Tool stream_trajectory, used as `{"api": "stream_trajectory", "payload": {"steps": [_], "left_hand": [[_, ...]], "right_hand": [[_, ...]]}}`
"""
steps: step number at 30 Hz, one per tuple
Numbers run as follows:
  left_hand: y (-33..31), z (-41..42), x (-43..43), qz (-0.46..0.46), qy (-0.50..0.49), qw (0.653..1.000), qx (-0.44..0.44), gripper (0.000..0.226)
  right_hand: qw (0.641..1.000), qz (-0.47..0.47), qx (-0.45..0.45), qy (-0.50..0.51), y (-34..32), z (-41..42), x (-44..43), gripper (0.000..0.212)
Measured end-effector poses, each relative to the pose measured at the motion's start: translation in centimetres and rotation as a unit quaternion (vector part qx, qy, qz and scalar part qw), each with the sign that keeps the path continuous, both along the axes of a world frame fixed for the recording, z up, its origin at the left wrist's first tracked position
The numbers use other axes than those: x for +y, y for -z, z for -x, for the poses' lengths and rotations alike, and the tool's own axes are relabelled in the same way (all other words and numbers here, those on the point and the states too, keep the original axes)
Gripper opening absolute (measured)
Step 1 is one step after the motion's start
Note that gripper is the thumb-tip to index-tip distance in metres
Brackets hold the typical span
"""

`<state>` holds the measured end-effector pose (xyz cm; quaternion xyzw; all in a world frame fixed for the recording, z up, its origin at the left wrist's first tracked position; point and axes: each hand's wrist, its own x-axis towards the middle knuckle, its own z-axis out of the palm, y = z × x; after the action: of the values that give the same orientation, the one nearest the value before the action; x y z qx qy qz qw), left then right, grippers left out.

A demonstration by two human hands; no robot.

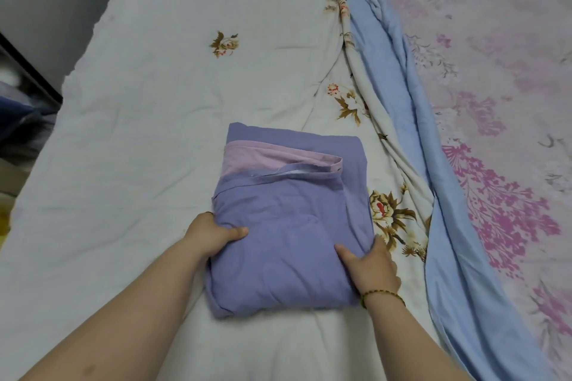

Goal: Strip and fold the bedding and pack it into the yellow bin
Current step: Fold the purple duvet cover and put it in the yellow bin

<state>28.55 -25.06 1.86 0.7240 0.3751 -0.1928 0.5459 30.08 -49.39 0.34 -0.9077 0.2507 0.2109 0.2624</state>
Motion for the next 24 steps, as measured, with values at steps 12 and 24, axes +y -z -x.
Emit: {"api": "stream_trajectory", "payload": {"steps": [12, 24], "left_hand": [[-0.5, 7.6, -0.4, 0.013, -0.046, 0.992, -0.119, 0.109], [-0.6, 8.5, -8.8, -0.333, 0.435, 0.822, -0.154, 0.068]], "right_hand": [[0.996, 0.045, 0.002, -0.073, -2.5, -0.7, 0.4, 0.042], [0.956, 0.147, -0.145, -0.208, -6.1, 0.4, 1.0, 0.031]]}}
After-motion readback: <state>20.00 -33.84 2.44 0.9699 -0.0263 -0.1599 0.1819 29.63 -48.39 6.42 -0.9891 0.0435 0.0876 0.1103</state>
